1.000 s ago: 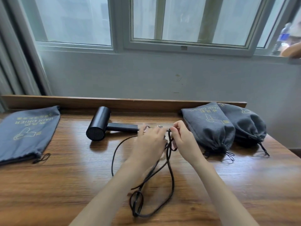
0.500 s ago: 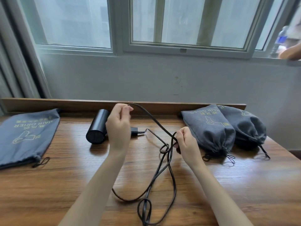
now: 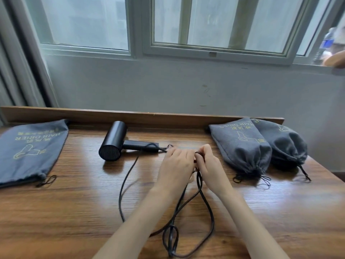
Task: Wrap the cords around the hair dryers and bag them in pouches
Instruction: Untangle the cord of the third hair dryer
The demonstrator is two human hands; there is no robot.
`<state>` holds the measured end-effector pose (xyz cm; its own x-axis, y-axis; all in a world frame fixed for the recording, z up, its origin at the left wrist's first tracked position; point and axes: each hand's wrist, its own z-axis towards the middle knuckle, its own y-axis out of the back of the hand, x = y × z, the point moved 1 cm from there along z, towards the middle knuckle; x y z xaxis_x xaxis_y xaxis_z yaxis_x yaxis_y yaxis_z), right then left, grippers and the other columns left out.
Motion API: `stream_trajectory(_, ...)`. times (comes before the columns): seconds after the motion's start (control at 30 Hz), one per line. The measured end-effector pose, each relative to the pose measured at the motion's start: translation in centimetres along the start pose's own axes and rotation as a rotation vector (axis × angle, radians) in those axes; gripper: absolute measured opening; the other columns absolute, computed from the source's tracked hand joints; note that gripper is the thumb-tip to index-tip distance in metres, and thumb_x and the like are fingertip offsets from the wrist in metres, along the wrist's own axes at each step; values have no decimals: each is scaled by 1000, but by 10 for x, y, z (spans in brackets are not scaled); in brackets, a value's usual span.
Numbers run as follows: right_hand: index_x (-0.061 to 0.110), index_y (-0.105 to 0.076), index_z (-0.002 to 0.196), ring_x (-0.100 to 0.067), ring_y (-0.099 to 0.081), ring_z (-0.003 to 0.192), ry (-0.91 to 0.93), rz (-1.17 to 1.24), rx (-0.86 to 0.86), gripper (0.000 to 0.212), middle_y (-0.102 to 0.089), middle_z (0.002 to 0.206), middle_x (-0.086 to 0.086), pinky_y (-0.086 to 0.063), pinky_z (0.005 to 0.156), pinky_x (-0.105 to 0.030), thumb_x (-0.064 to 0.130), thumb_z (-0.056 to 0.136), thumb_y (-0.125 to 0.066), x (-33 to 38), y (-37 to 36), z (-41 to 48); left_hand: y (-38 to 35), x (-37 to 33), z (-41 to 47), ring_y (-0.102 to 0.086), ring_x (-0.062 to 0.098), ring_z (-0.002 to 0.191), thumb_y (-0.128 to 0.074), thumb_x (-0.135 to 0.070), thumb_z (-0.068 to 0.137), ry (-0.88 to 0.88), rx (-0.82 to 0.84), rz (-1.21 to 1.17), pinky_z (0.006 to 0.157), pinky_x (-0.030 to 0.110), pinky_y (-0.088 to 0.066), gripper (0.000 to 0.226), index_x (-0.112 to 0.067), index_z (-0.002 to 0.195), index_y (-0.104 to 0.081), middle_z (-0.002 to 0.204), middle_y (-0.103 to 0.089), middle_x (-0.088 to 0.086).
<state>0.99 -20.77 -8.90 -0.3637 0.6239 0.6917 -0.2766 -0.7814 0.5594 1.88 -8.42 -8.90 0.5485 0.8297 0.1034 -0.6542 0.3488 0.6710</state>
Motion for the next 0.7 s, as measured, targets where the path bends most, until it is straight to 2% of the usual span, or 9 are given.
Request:
stream_trajectory(0.1,23,-39,79,-3,-54,62,-83,102,-153,22,-54,70,6,-39,56,-16,10,97,-42,-4,-1,4,4,2,2,-53,12,49,-42,-30,81,63,76,-74,49,24,-34,23,-23,61,-52,53,-53,-7)
stream_trajectory(0.17,16,-44,83,-2,-57,64,-146,173,-272,15,-59,71,4,-43,61,-17,10,97,-42,-9,0,8,7,4,-3,-52,13,47,-47,-27,84,177,80,-197,42,23,-31,23,-20,64,-54,55,-54,-7)
stream_trajectory(0.23,9,-46,89,-1,-57,64,-240,187,-347,9,-61,74,0,-46,63,-25,10,97,-42,-21,5,9,11,9,-8,-49,13,48,-48,-22,92,371,51,-351,40,24,-33,22,-18,72,-56,58,-53,-7)
stream_trajectory(0.3,7,-46,93,-8,-60,62,-328,209,-324,8,-62,75,-5,-48,55,-30,11,98,-41,-32,10,7,19,24,-5,-45,9,49,-45,-21,97,566,-19,-475,42,18,-32,23,-18,77,-55,58,-50,-7)
stream_trajectory(0.37,8,-45,94,-15,-62,60,-364,233,-288,8,-63,74,-7,-48,49,-27,13,98,-39,-37,12,5,26,43,3,-47,11,55,-43,-19,98,657,-113,-493,45,17,-32,19,-17,85,-57,63,-53,-6)
stream_trajectory(0.43,8,-46,94,-14,-62,60,-387,245,-298,11,-63,74,-4,-47,52,-24,13,98,-38,-36,12,5,27,60,9,-58,21,79,-41,-13,97,681,-109,-439,61,28,-43,23,-13,108,-62,88,-64,1)
stream_trajectory(0.53,12,-48,87,-14,-61,59,-443,297,-288,19,-66,75,-4,-46,56,-21,17,99,-33,-35,13,7,14,79,1,-56,27,108,-38,-1,93,718,92,-417,83,38,-46,40,-12,130,-52,117,-61,9)
stream_trajectory(0.63,14,-48,82,-8,-50,40,-567,419,-191,25,-64,63,-5,-34,43,-16,20,98,-31,-37,17,10,-1,90,-15,-56,27,107,-36,4,89,729,267,-389,82,40,-47,45,-13,127,-52,116,-59,11)
stream_trajectory(0.7,10,-49,82,-5,-37,34,-640,559,-162,25,-49,53,-2,-28,38,-17,19,96,-32,-40,18,12,-7,91,-24,-53,29,107,-39,4,89,714,354,-336,83,40,-46,42,-12,124,-54,116,-56,12)
